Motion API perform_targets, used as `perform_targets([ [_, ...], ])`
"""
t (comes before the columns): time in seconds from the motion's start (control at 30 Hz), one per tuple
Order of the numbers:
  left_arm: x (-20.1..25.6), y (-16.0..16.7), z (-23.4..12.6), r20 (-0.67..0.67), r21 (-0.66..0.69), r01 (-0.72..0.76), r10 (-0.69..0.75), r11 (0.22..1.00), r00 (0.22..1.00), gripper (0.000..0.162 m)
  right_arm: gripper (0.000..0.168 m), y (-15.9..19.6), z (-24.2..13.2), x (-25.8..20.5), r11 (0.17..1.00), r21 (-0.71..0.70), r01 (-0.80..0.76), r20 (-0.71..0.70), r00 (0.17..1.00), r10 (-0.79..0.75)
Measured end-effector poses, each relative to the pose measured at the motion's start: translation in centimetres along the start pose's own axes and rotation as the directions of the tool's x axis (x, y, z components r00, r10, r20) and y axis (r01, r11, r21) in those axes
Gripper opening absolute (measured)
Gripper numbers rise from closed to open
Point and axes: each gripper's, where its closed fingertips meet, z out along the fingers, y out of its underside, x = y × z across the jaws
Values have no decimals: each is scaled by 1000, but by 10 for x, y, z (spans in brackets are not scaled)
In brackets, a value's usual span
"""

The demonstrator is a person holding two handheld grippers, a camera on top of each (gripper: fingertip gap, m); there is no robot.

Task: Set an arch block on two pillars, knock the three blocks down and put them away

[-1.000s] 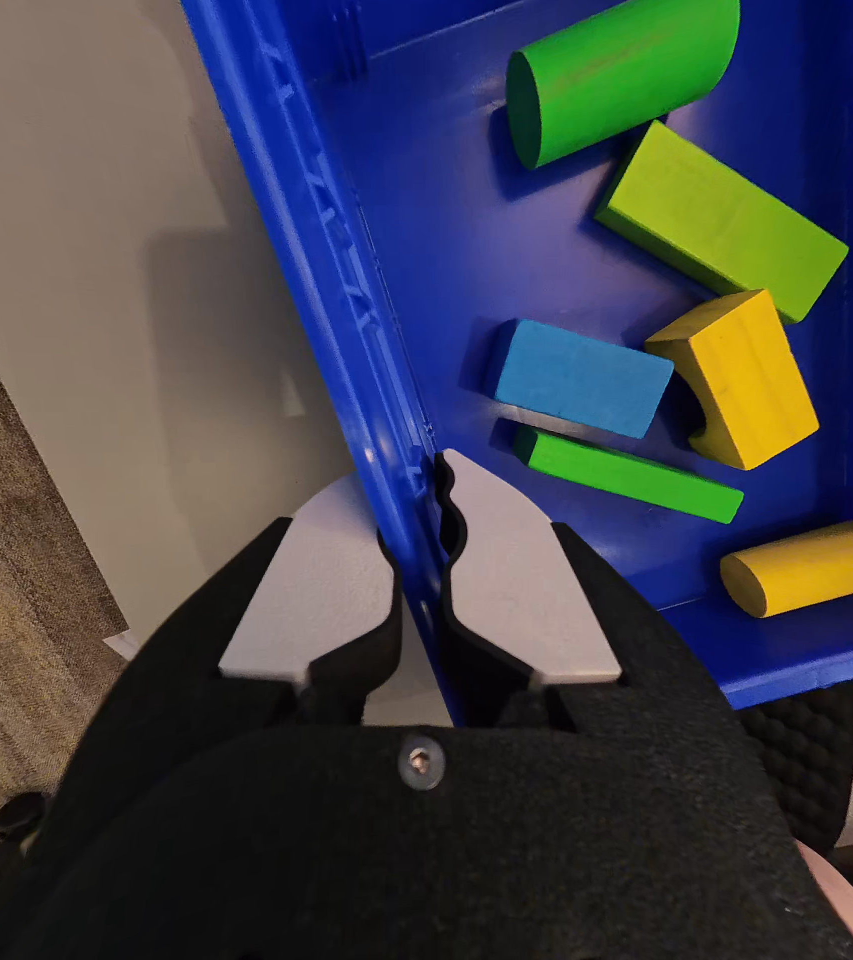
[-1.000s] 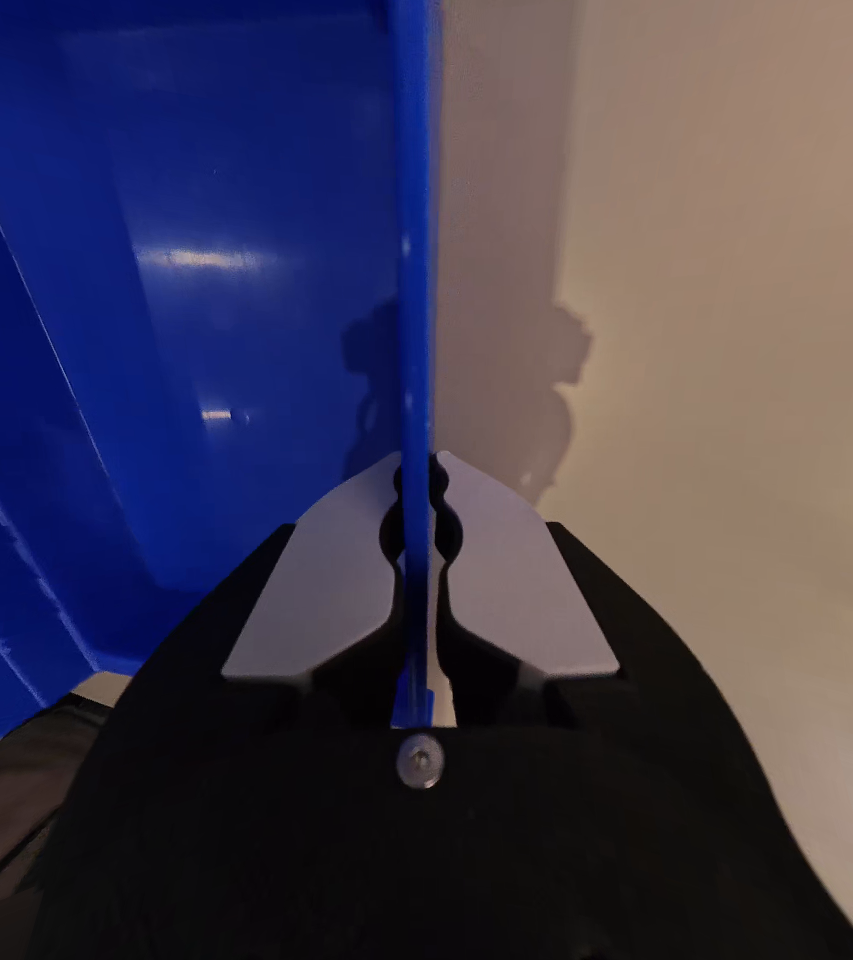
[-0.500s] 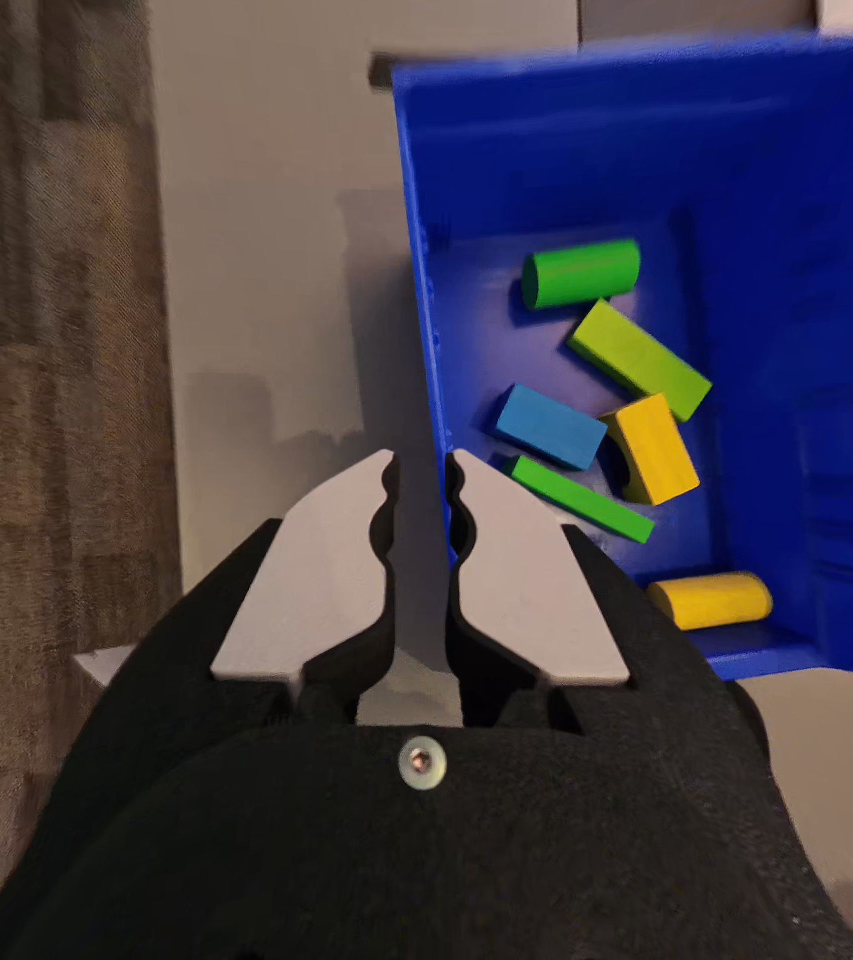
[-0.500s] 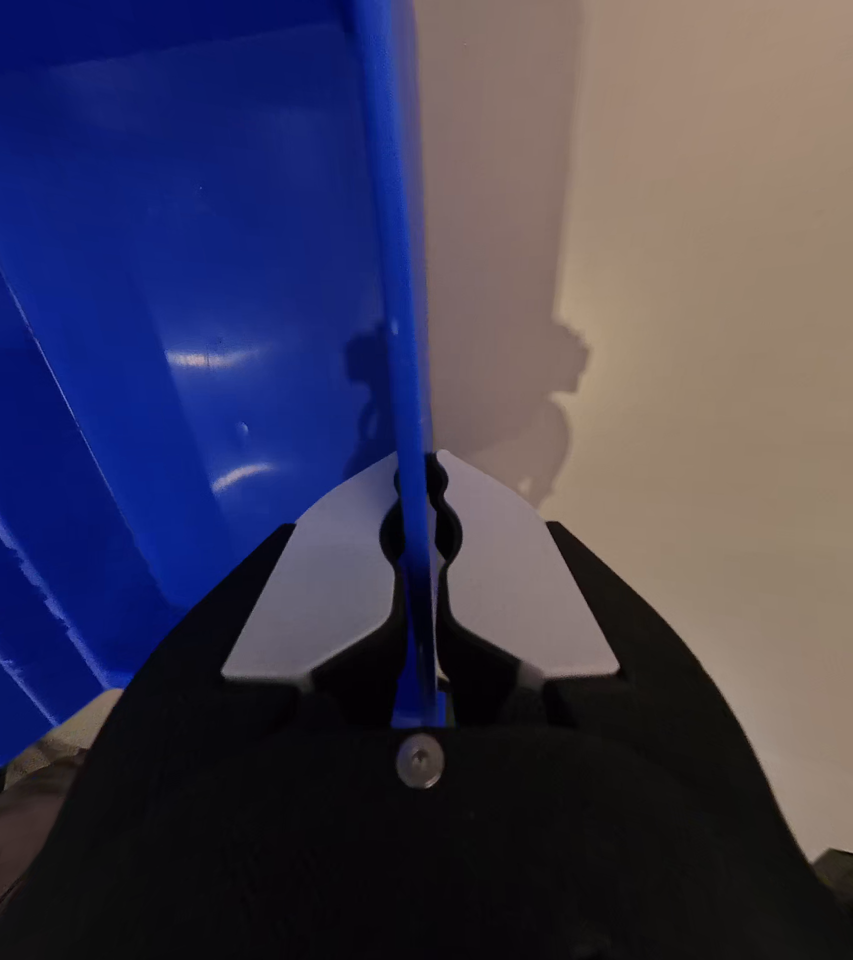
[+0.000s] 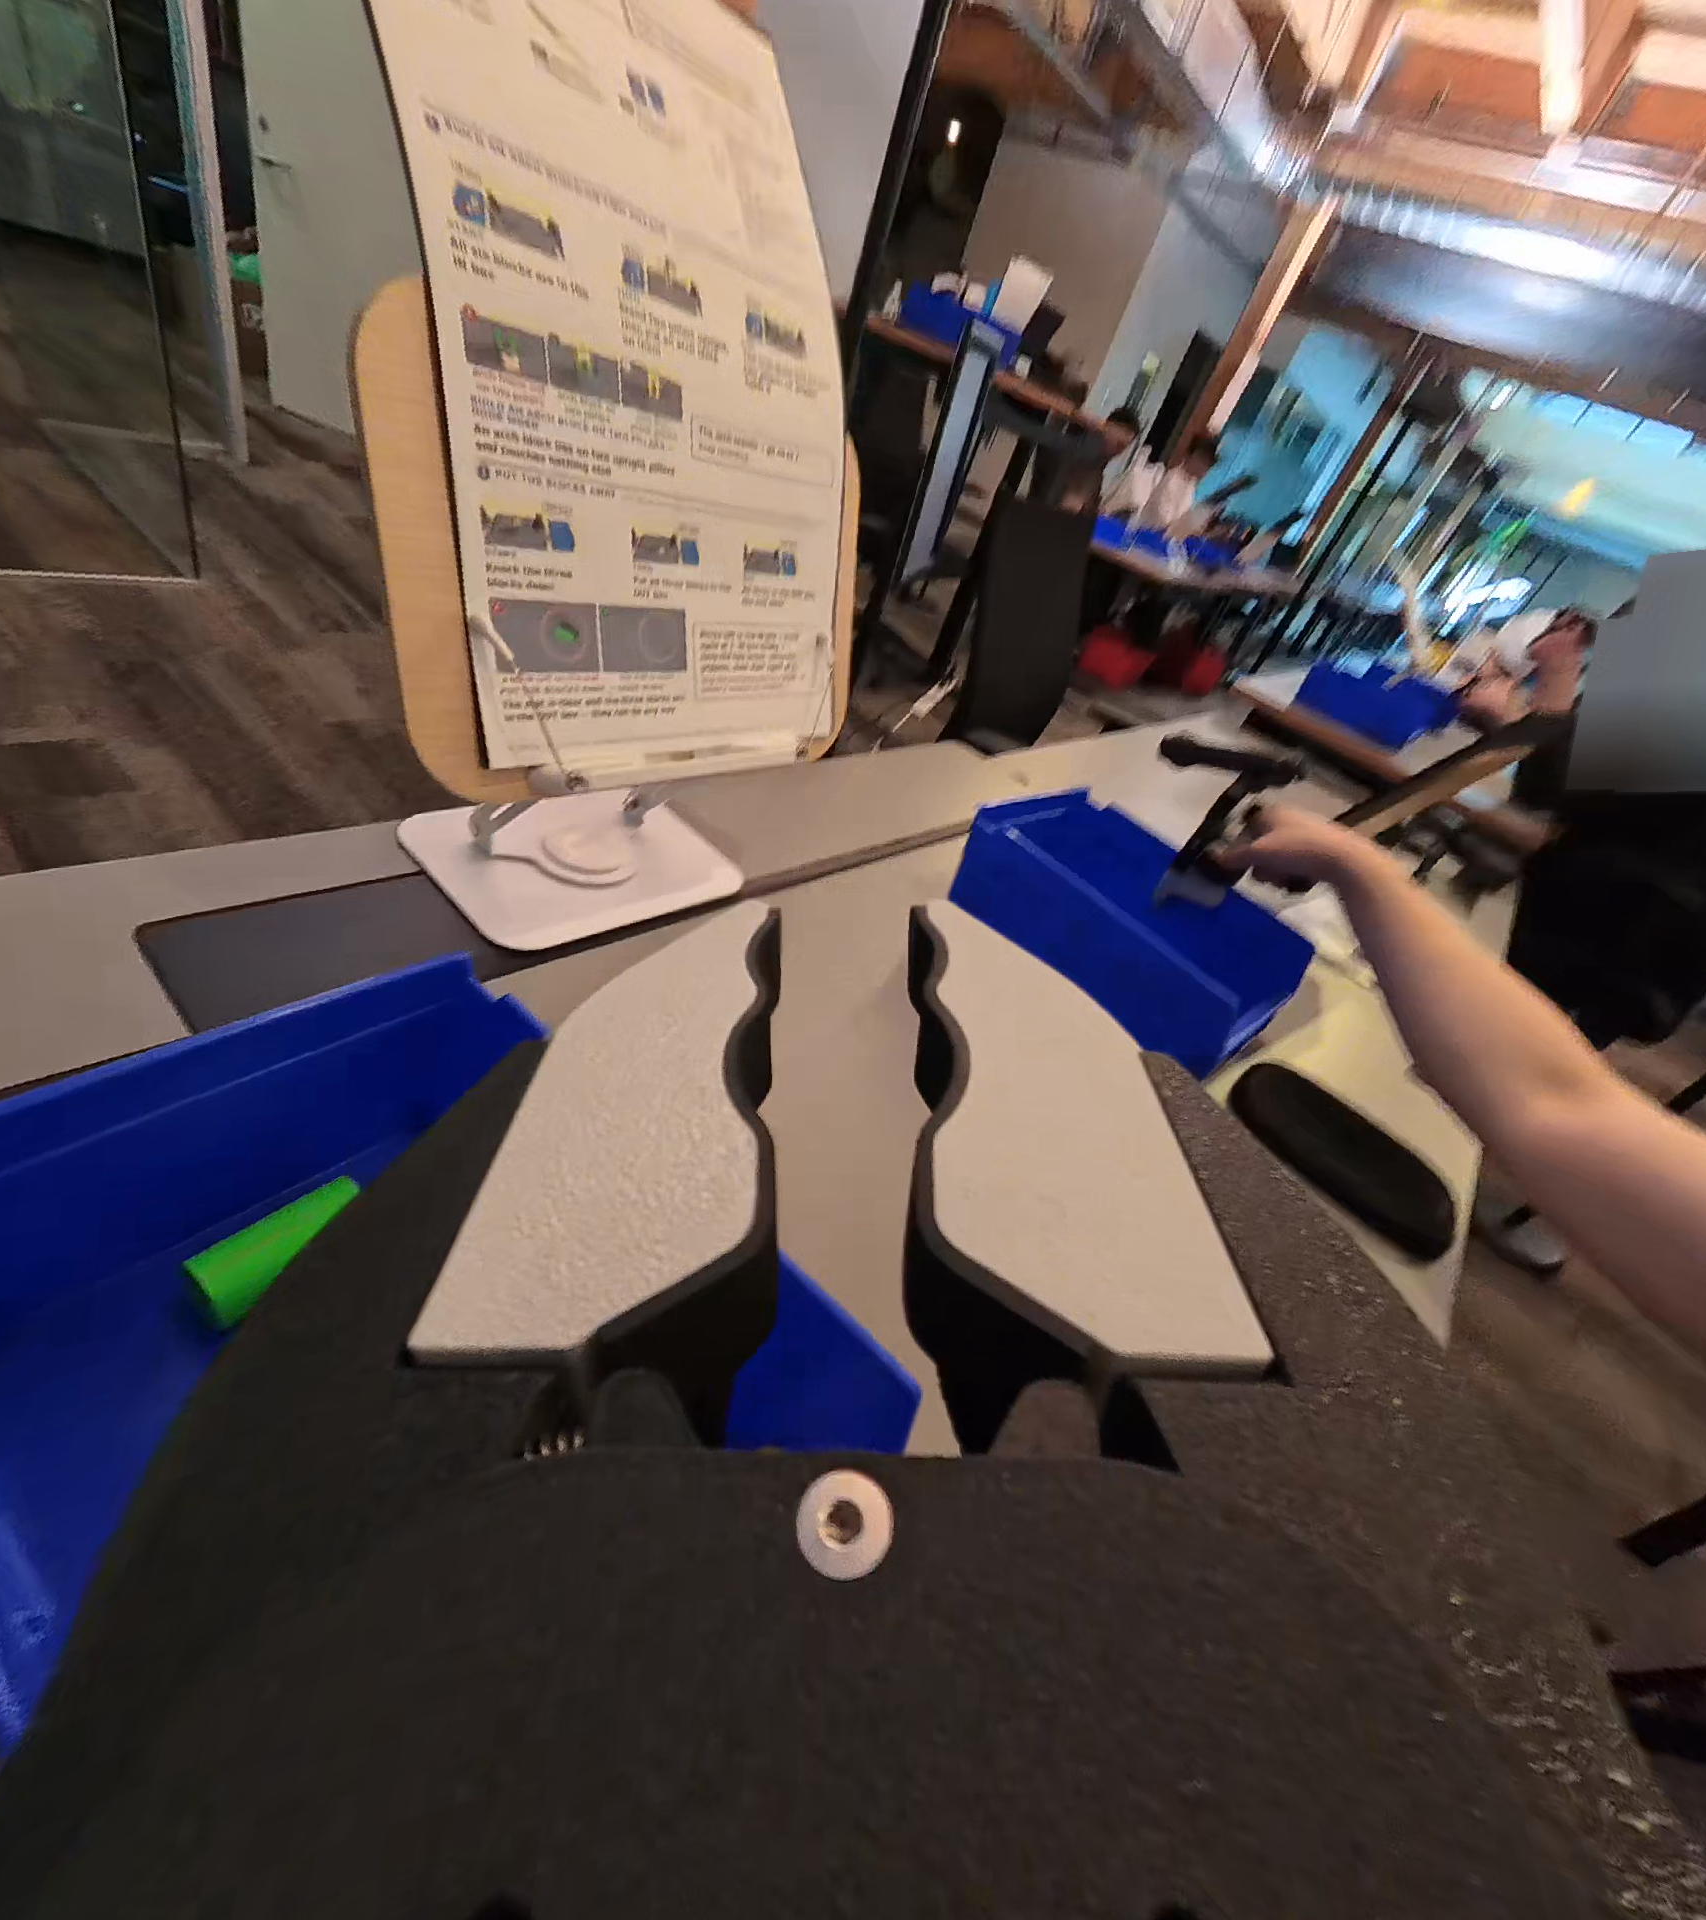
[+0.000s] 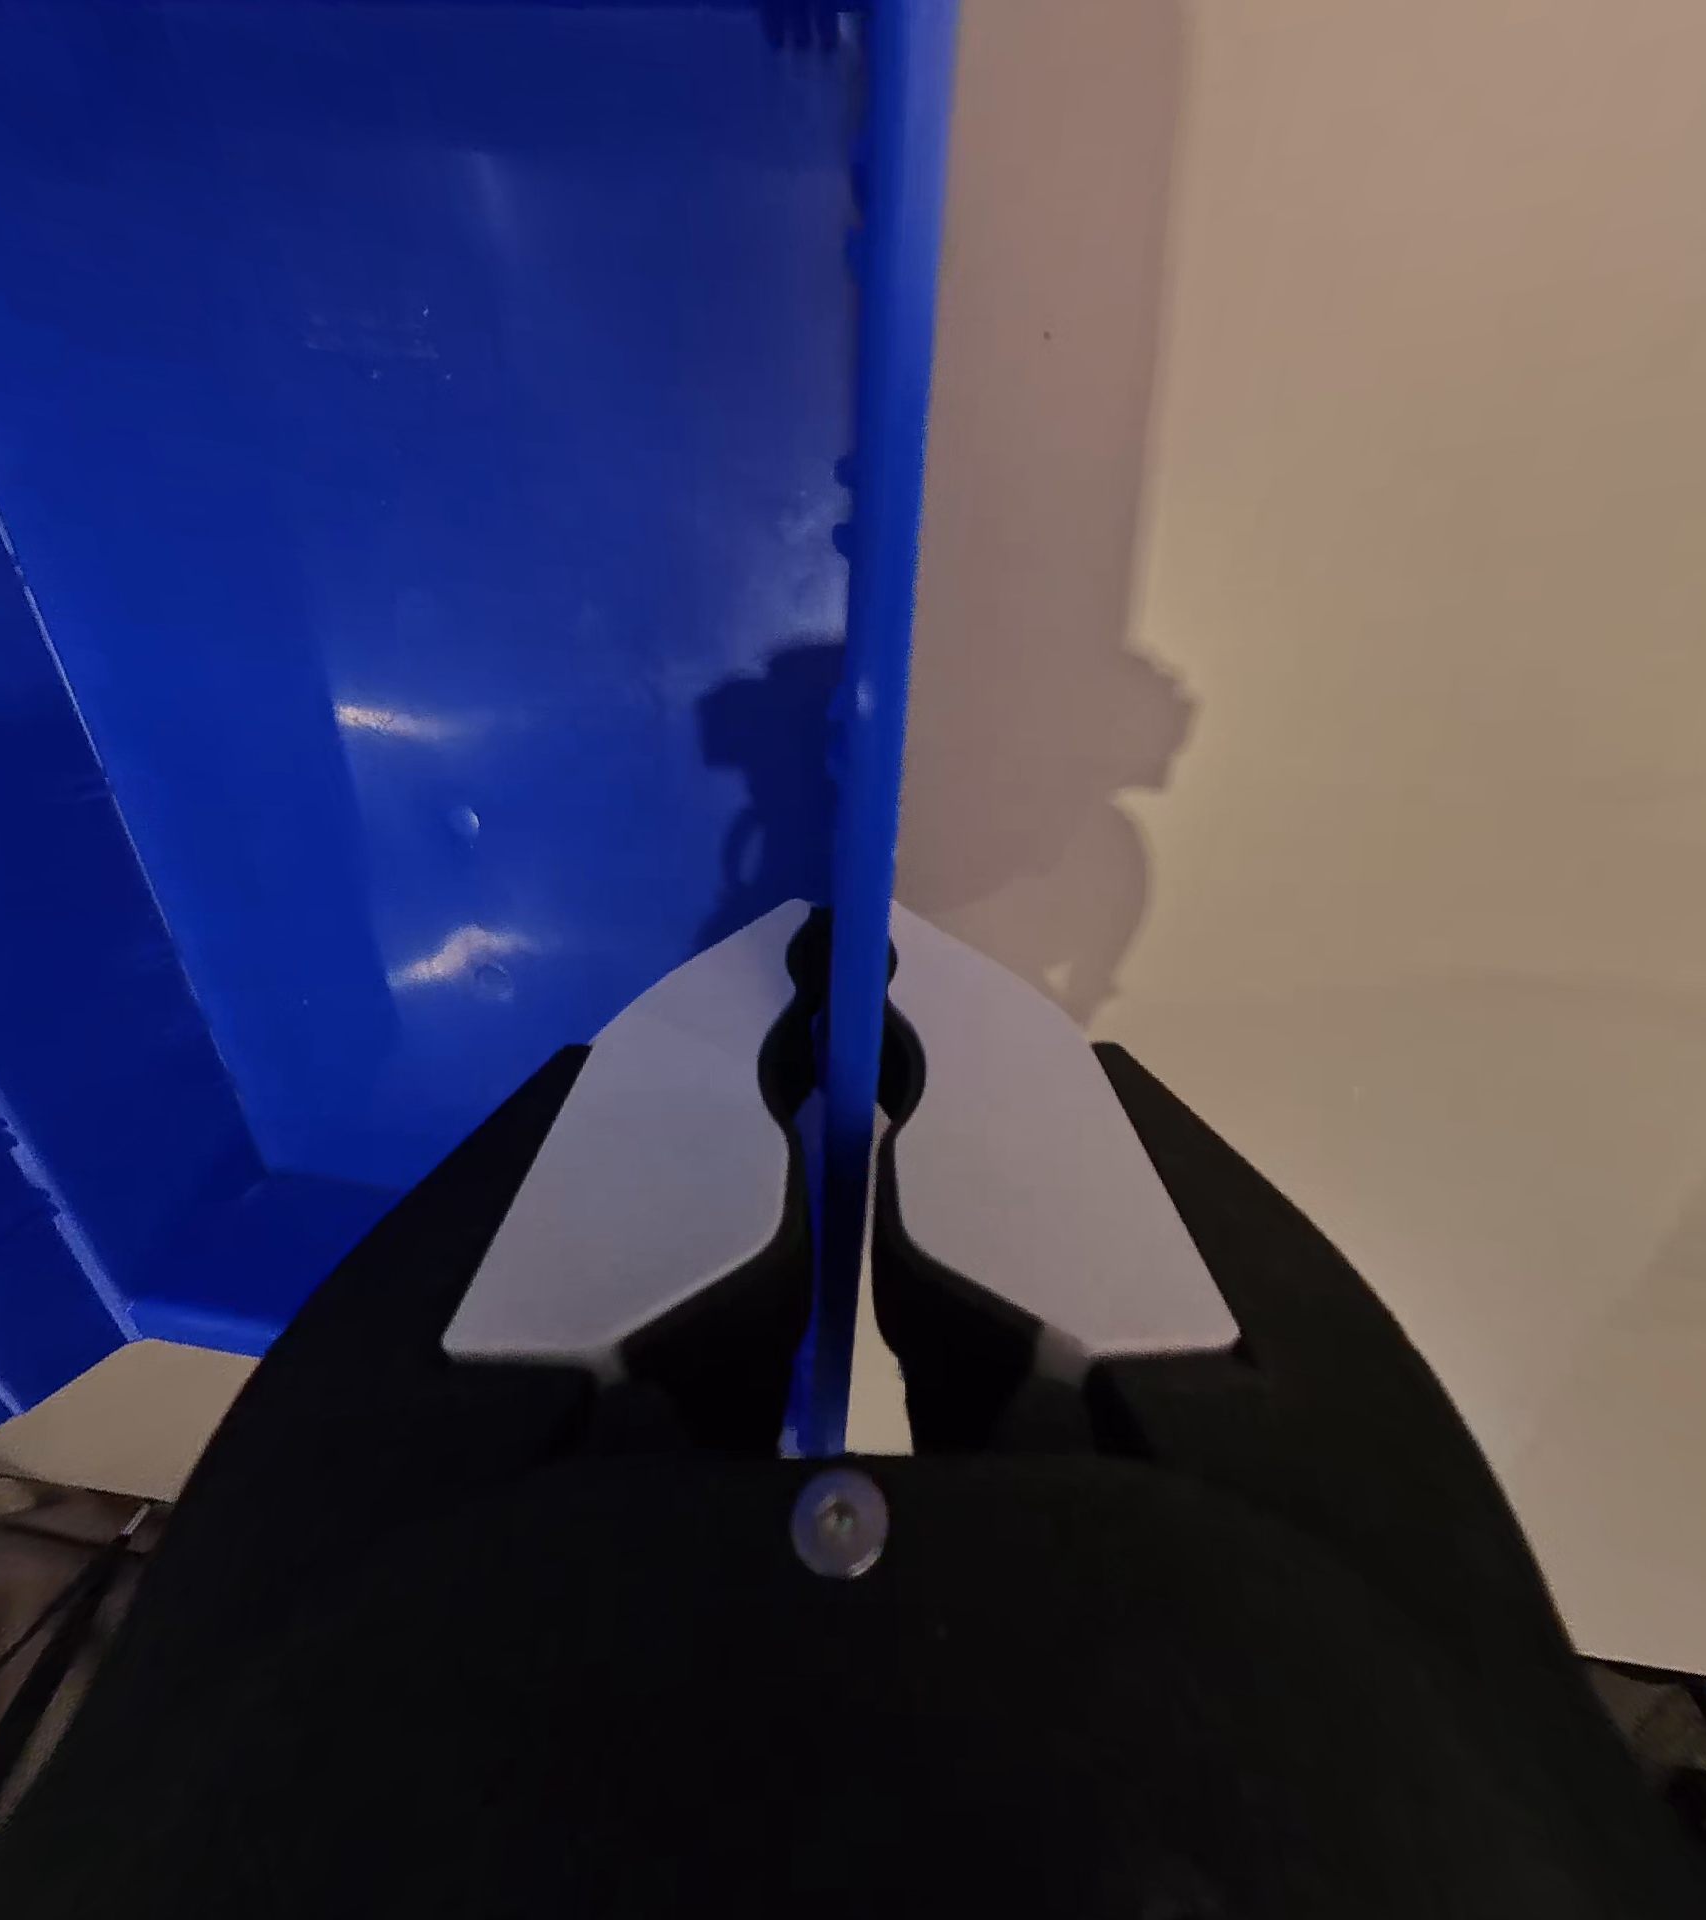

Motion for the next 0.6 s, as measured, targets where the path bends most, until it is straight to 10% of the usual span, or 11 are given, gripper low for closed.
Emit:
perform_targets([
  [0.33, -16, 13, 6, 255, -96, -387, 398, 917, 881, 24, 33, -28, -59, 16, 928, 365, 77, -254, 967, 20],
  [0.6, -45, 94, 44, 219, -555, -246, 425, 794, 878, 10, 46, -56, -216, -105, 318, 922, 222, -196, 974, -112],
])
